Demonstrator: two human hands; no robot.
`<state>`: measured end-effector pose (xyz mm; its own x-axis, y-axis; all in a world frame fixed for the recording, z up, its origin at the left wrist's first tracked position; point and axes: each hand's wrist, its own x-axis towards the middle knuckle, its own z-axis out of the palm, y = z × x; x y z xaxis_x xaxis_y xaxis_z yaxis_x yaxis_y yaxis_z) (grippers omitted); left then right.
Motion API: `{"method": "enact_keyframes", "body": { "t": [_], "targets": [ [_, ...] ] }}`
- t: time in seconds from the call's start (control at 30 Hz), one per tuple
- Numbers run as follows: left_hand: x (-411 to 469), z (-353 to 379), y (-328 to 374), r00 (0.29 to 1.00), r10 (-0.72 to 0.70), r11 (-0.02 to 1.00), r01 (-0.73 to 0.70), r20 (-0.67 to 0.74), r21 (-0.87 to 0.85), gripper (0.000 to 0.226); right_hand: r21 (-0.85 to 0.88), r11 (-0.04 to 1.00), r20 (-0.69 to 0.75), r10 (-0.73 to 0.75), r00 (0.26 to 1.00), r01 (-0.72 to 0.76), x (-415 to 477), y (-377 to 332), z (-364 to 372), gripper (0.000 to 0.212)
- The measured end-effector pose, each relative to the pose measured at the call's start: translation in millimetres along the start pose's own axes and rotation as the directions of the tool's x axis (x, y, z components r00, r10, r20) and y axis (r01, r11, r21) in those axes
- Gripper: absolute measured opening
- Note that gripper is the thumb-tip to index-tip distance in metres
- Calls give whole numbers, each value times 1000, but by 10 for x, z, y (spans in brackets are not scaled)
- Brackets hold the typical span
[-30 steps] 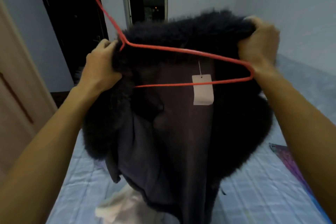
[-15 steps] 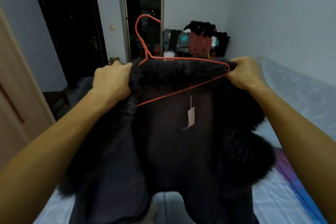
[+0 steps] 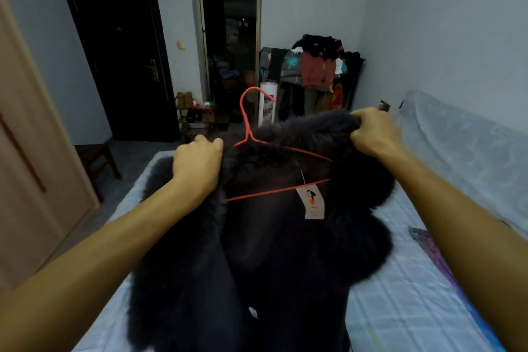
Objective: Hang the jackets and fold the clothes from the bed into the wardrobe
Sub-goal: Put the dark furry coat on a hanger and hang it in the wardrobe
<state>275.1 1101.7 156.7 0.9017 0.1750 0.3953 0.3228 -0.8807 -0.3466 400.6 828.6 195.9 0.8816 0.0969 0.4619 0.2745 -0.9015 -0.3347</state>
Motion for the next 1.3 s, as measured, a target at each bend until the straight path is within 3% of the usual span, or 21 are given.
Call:
{"method": "enact_keyframes", "body": {
  "t": [0.13,0.27,0.37,0.43,0.57,0.6,0.63,0.7,0.73,0.8,0.9,0.93,1.0,1.07,1.17,1.2,1.3],
  "targets": [
    [3,-118,262,998,54,999,-54,37,-6,27,165,986,89,13,996,-27,-88,-239,75,10],
    [83,-130,365,1000,12,944,-4,25,-329,26,360,923,247,45,968,-135,-166,-548,-34,12],
    [138,10,241,986,-138,816,60,-93,-575,18,596,746,381,64,923,-298,-297,-655,-90,7],
    [180,84,213,965,-223,726,72,-135,-684,13,670,690,393,-19,920,-272,-417,-724,44,3],
    [200,190,192,916,-345,628,63,-205,-776,11,798,513,476,-218,852,-314,-543,-682,249,26],
    [194,228,172,899,-373,621,58,-230,-782,12,810,516,455,-253,854,-279,-528,-597,290,33],
    [188,259,146,883,-398,608,52,-248,-792,11,784,599,387,-264,884,-164,-519,-516,310,35],
    [179,278,106,852,-446,578,39,-275,-815,14,513,834,123,-307,944,204,-481,-359,422,33],
    [191,277,89,839,-463,567,32,-286,-823,16,352,887,49,-335,941,297,-471,-301,470,34],
    [218,273,52,819,-484,556,17,-307,-831,19,273,912,135,-353,926,308,-436,-216,549,44],
    [250,284,35,820,-476,558,3,-318,-830,13,185,945,219,-307,926,269,-424,-196,595,29],
    [262,273,66,828,-469,550,3,-306,-835,15,75,963,175,-266,948,257,-428,-217,605,25],
    [273,223,180,849,-411,549,-59,-331,-834,42,-57,980,30,-189,981,191,-410,-280,579,25],
    [231,125,315,845,-277,557,-247,-458,-793,56,-39,990,-116,-142,983,138,-355,-290,550,24],
    [70,73,431,833,-102,480,-438,-544,-760,52,18,992,-308,-117,944,128,-272,-193,496,23],
    [38,77,408,818,-162,430,-445,-552,-786,47,34,990,-349,-114,930,134,-268,-153,482,22],
    [155,67,184,726,-523,272,-353,-446,-895,22,64,989,-442,-88,893,130,-298,-5,489,24]
  ]
}}
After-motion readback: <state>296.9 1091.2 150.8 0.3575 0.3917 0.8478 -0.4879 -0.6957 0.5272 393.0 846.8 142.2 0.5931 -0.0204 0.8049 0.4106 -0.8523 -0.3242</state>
